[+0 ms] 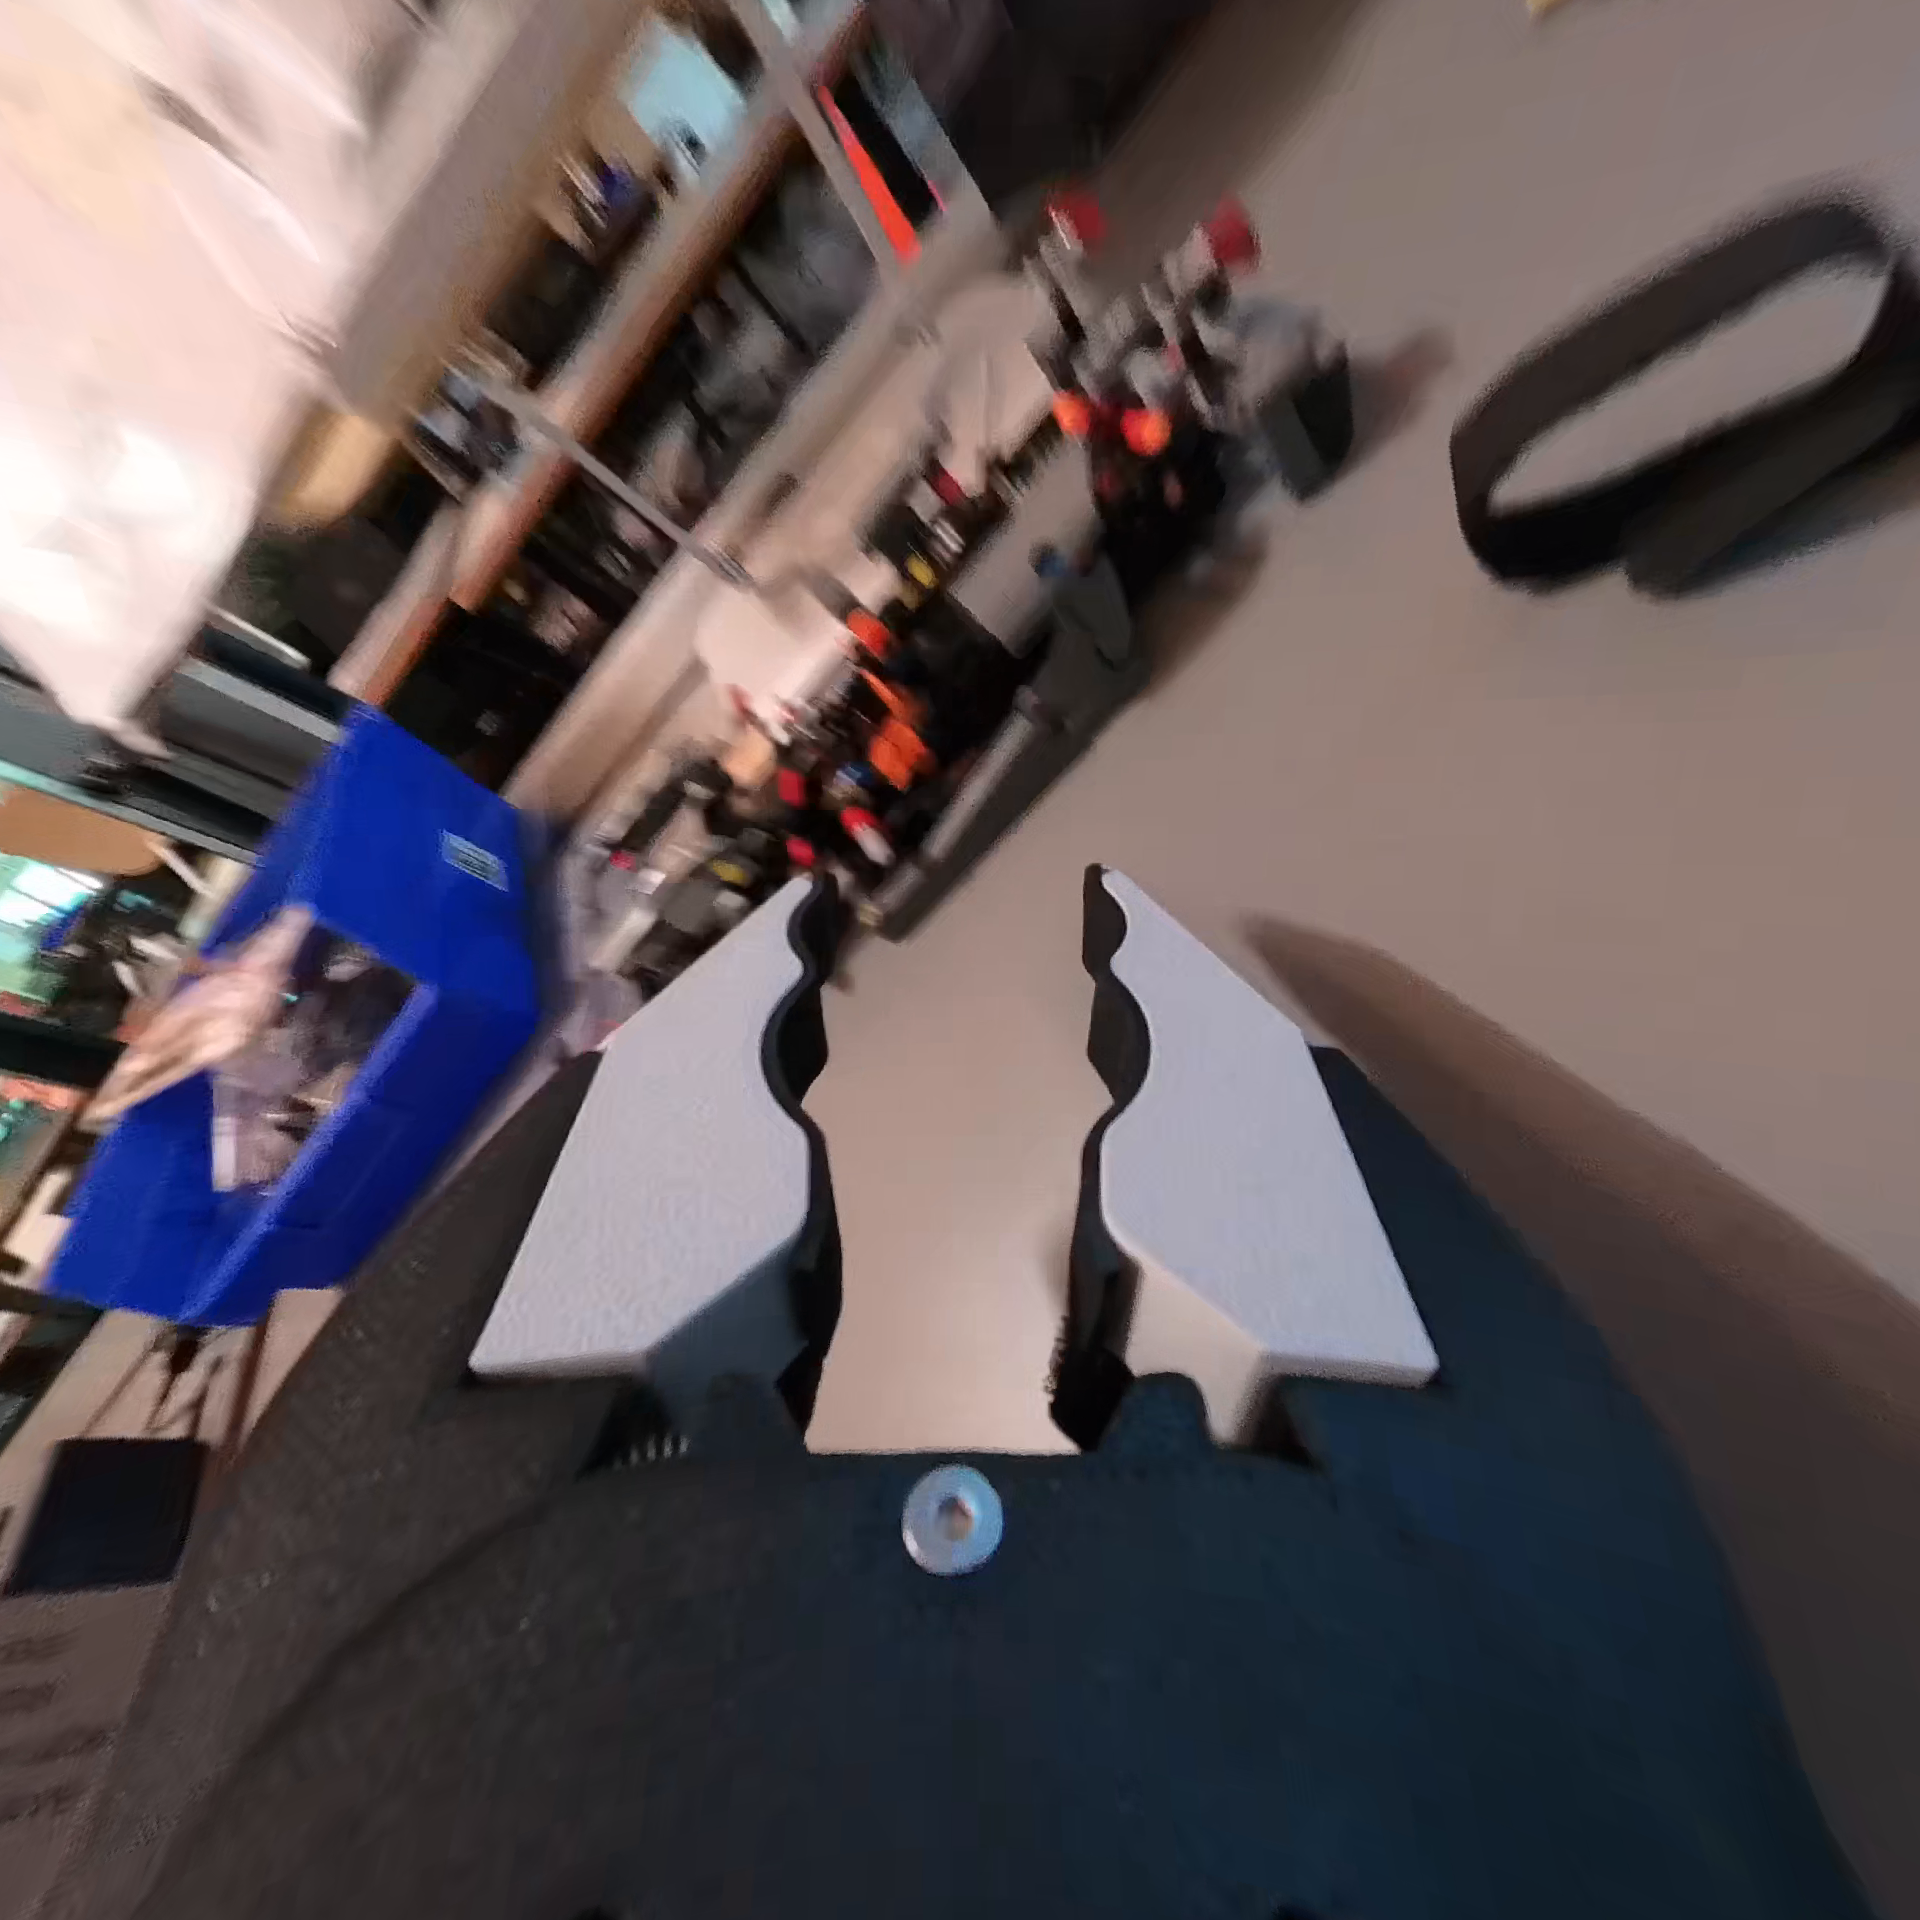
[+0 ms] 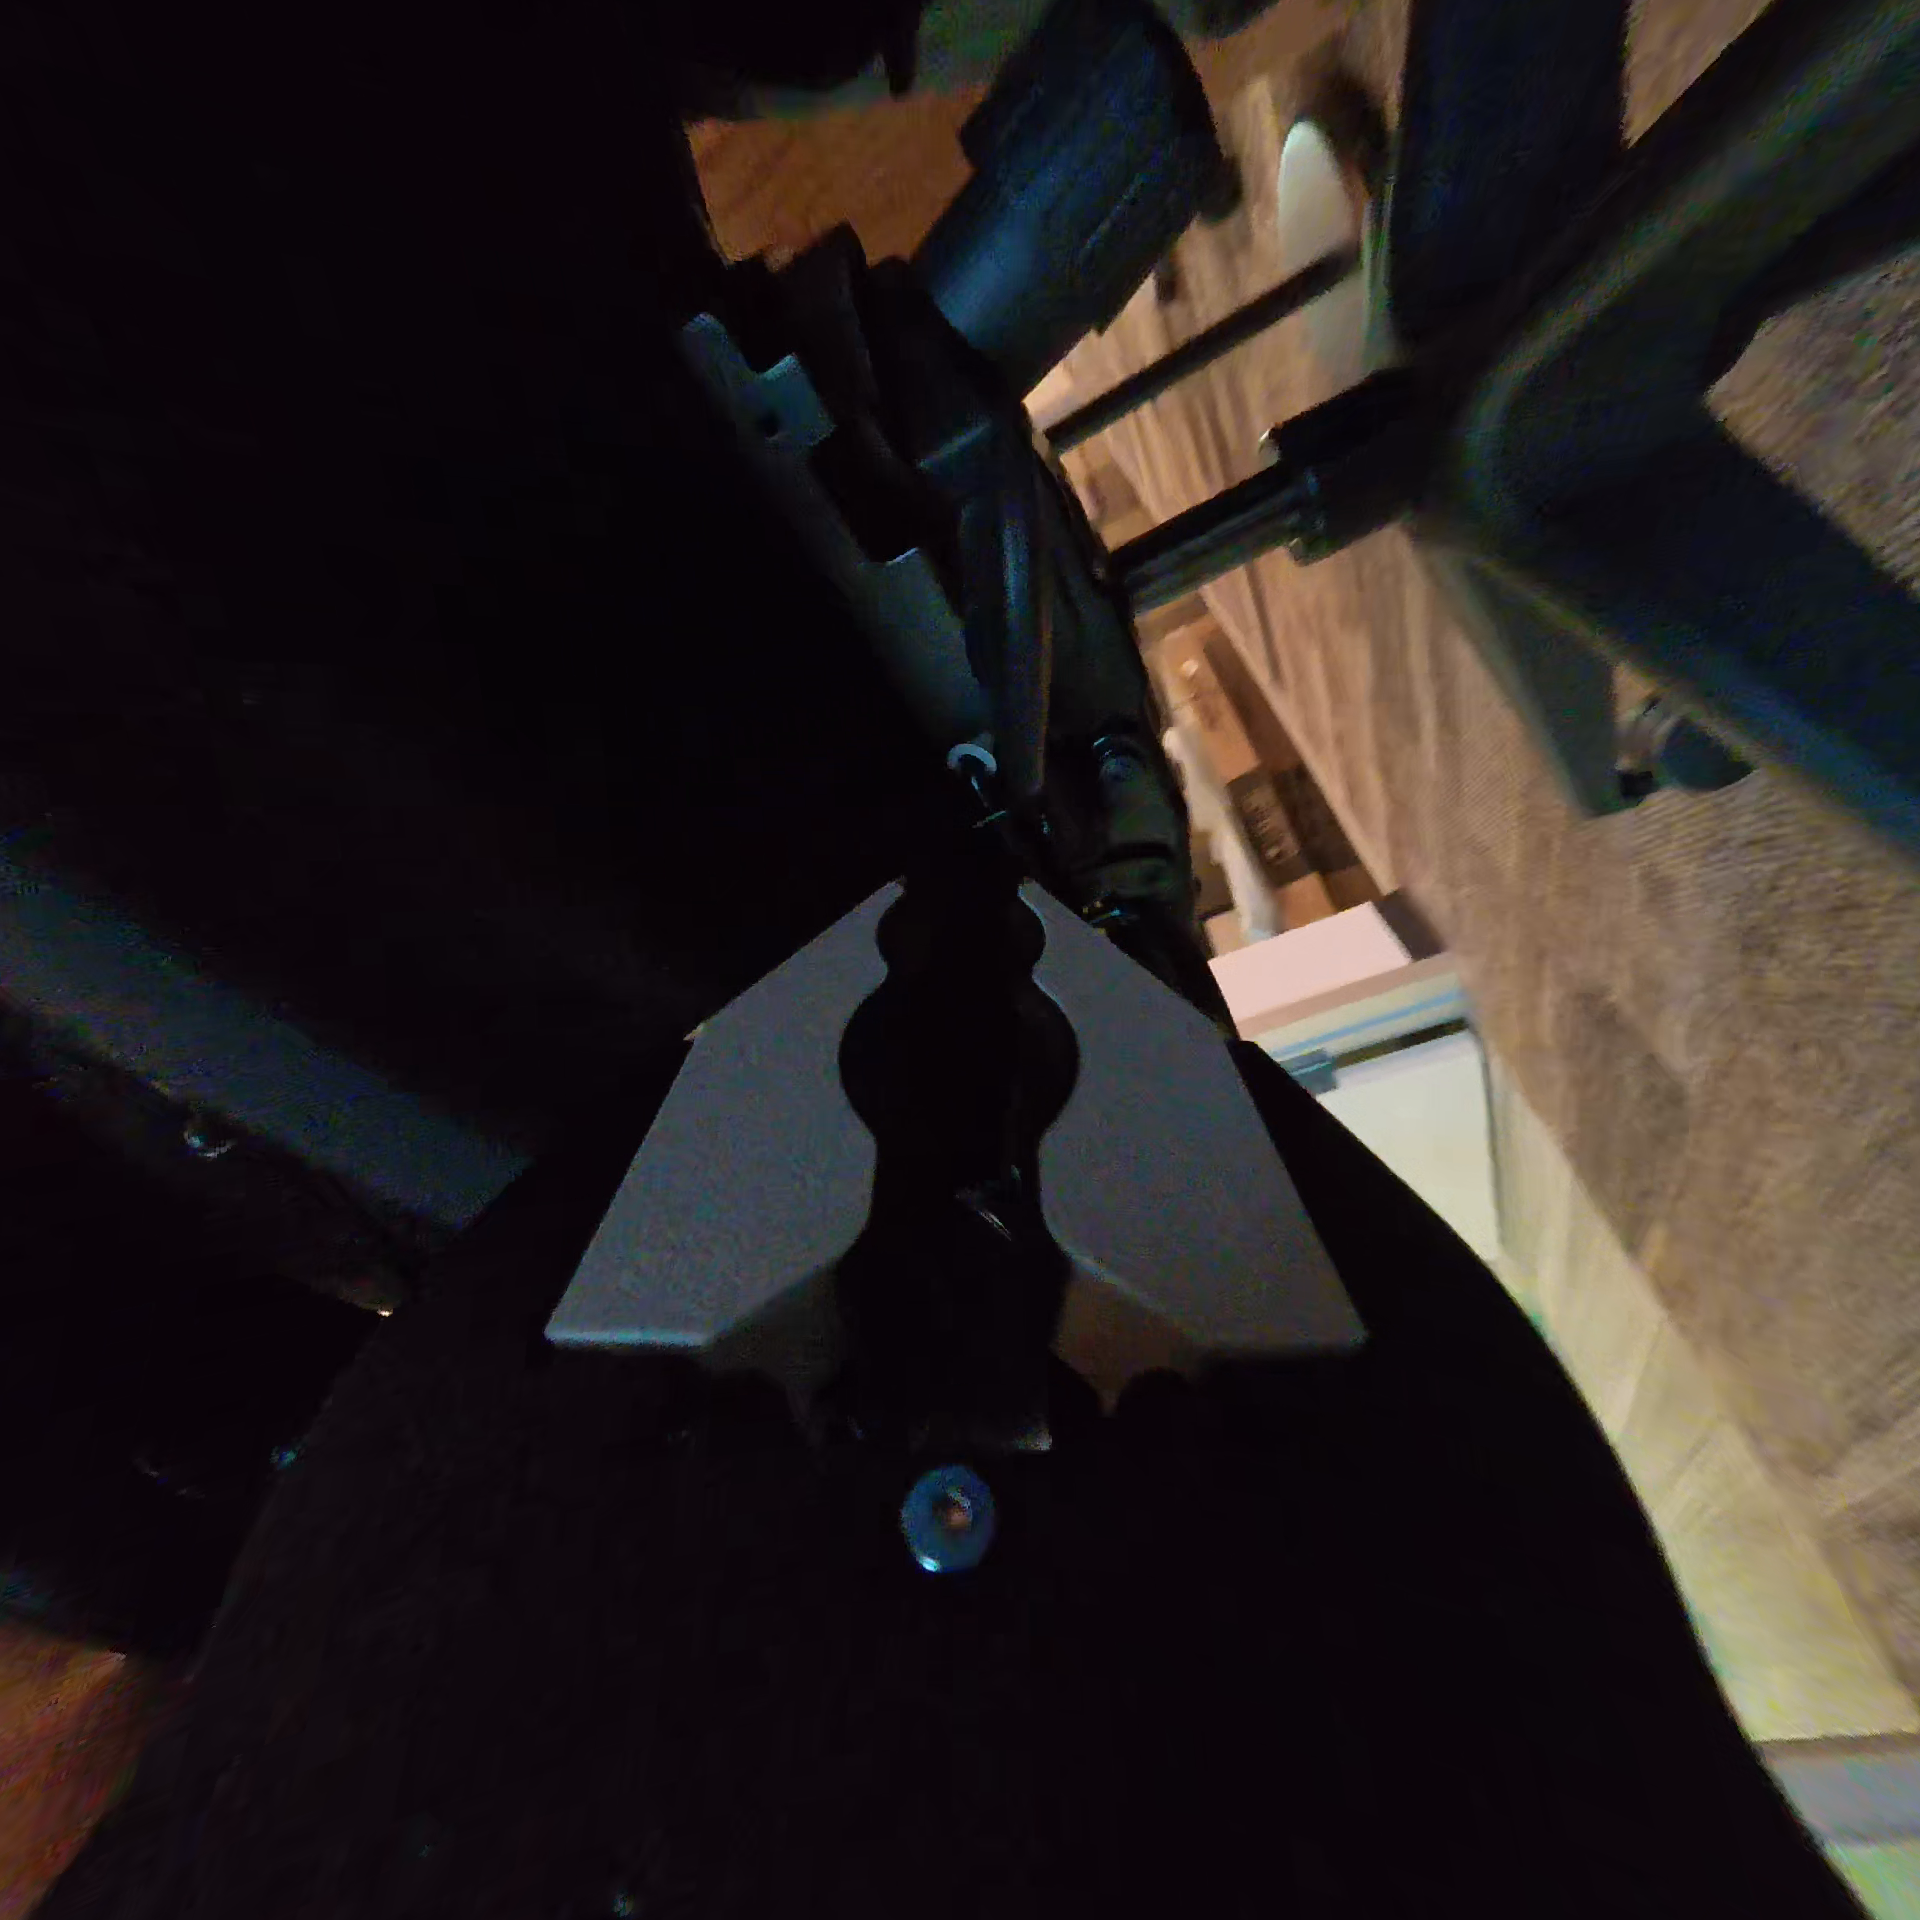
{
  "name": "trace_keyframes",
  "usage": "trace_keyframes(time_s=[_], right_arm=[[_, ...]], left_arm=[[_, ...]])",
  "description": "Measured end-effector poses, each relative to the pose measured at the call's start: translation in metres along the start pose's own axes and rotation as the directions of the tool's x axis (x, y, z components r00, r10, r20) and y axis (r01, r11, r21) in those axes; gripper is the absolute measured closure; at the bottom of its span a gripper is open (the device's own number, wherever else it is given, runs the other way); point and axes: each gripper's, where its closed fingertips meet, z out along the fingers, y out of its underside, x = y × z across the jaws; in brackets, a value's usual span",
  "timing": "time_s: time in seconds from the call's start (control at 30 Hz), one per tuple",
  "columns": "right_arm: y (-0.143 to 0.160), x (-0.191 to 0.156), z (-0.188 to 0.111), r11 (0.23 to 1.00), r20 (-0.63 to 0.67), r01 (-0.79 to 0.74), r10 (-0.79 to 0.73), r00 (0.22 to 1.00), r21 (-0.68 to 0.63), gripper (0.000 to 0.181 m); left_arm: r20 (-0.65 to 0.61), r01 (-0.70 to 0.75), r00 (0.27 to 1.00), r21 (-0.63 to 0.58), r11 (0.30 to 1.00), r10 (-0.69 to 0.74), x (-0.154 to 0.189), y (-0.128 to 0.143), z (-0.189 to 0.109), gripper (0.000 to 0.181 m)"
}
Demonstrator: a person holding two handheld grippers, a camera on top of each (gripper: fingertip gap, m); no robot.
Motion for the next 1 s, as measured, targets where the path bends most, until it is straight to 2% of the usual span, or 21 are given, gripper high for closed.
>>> trace_keyframes(time_s=[0.13,0.2,0.33,0.43,0.57,0.63,0.8,0.9,1.0], right_arm=[[0.015,0.008,-0.035,0.985,-0.098,0.12,-0.108,0.989,0.128,0.171],[0.025,-0.01,-0.051,0.947,-0.119,0.219,-0.196,0.973,0.233,0.171],[0.049,-0.054,-0.079,0.804,-0.226,0.444,-0.383,0.895,0.395,0.167],[0.067,-0.087,-0.093,0.664,-0.293,0.576,-0.498,0.816,0.477,0.149],[0.092,-0.109,-0.108,0.531,-0.281,0.623,-0.586,0.76,0.575,0.113],[0.105,-0.105,-0.115,0.511,-0.265,0.625,-0.609,0.747,0.59,0.108],[0.129,-0.082,-0.138,0.438,-0.266,0.632,-0.645,0.716,0.639,0.117],[0.142,-0.062,-0.152,0.399,-0.232,0.613,-0.677,0.698,0.682,0.146],[0.156,-0.038,-0.165,0.349,-0.207,0.581,-0.701,0.682,0.735,0.165]], left_arm=[[0.059,-0.013,0.998,0.097,0.995,0.007,-0.014,-0.017,-0.052,0.133],[0.024,0.054,0.998,0.122,0.991,-0.057,-0.007,-0.021,-0.094,0.131],[-0.018,0.1,0.995,0.156,0.983,-0.098,0.013,-0.023,-0.172,0.124],[-0.102,0.181,0.981,0.171,0.968,-0.165,0.039,-0.026,-0.198,0.113],[-0.188,0.231,0.962,0.181,0.956,-0.197,0.08,-0.048,-0.207,0.109],[-0.227,0.22,0.958,0.191,0.957,-0.175,0.098,-0.068,-0.206,0.108],[-0.317,0.147,0.945,0.202,0.968,-0.078,0.146,-0.124,-0.187,0.106],[-0.334,0.108,0.942,0.211,0.972,-0.033,0.178,-0.158,-0.176,0.106],[-0.334,0.101,0.942,0.212,0.972,-0.025,0.197,-0.185,-0.165,0.105]])
